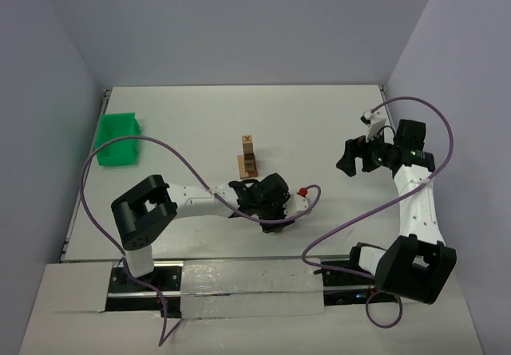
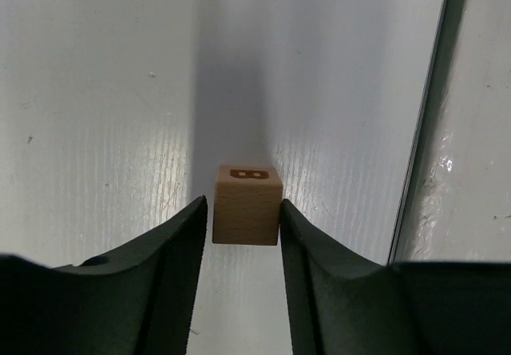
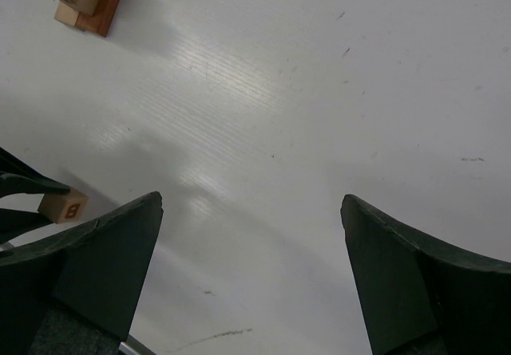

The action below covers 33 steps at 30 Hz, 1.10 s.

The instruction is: Build the wood block tower

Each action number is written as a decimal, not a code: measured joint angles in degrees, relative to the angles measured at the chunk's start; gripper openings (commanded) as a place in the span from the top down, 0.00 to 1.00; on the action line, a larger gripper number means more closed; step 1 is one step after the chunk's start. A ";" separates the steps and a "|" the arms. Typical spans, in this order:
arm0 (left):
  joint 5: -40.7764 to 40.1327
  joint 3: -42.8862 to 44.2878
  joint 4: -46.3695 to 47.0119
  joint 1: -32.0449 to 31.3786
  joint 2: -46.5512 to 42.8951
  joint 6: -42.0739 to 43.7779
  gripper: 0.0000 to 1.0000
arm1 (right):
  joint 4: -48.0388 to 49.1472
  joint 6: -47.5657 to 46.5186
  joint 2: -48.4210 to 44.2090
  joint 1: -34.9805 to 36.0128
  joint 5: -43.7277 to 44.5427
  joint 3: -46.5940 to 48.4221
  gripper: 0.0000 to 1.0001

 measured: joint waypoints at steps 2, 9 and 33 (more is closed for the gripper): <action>-0.20 0.00 0.06 -0.01 0.00 0.01 0.61 | 0.04 0.02 0.06 0.00 -0.03 0.00 0.00; 1.53 -0.02 -1.76 0.42 -0.59 2.13 0.99 | 0.39 0.62 0.29 0.00 -0.48 0.00 0.00; 26.31 61.01 -48.84 41.19 2.81 27.40 0.71 | 0.53 3.44 7.24 1.39 -6.89 0.15 0.00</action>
